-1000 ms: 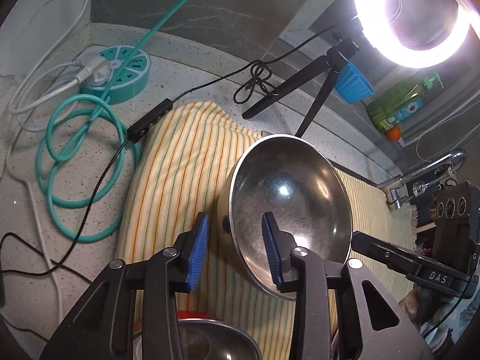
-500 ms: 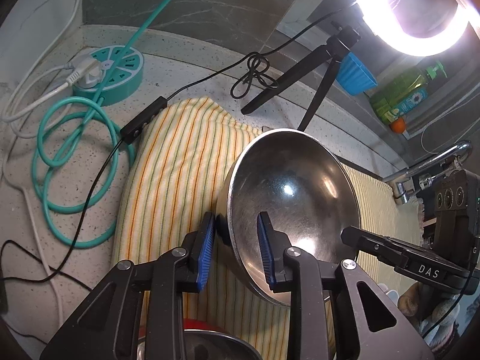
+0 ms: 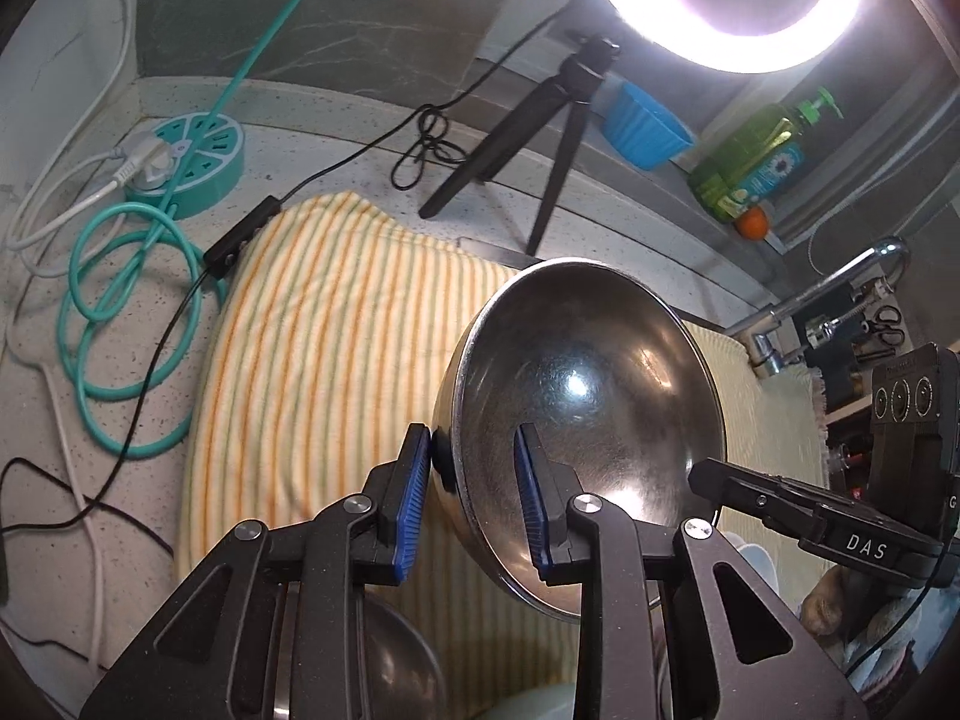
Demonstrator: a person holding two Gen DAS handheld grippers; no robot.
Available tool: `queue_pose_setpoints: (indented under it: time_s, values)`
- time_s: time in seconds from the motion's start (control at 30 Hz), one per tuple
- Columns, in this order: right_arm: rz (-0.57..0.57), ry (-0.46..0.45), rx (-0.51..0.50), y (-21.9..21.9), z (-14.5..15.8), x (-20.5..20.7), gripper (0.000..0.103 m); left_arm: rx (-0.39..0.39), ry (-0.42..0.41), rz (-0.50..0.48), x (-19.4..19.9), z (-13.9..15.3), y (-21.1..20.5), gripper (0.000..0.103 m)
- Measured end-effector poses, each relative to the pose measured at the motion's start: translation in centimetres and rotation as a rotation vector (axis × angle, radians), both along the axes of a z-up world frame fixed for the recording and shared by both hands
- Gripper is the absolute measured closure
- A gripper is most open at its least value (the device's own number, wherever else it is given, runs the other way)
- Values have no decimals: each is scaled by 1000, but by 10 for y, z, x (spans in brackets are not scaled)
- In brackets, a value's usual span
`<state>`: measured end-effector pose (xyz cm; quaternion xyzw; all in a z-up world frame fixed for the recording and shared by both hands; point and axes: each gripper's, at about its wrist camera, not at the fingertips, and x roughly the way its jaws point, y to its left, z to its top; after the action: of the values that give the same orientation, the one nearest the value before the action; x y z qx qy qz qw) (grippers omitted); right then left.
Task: Organize plates and bowls
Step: 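Close the left gripper on the rim of the steel bowl, then carry the steel bowl beside the plate stack and open the left gripper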
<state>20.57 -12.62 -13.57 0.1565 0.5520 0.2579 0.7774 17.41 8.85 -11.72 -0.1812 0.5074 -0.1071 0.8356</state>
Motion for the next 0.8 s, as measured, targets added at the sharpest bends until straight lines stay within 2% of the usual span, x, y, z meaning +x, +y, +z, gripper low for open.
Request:
queue_pose_setpoints:
  time_s: [0.3,0.8]
  values:
    - [-59,-35,27,-56,21,-28,85,-3,-43,-75,-9,21,-47,77]
    - [-229,-49,18,-190,26,-59,85,26,-64,-271,-7,29,-181,77]
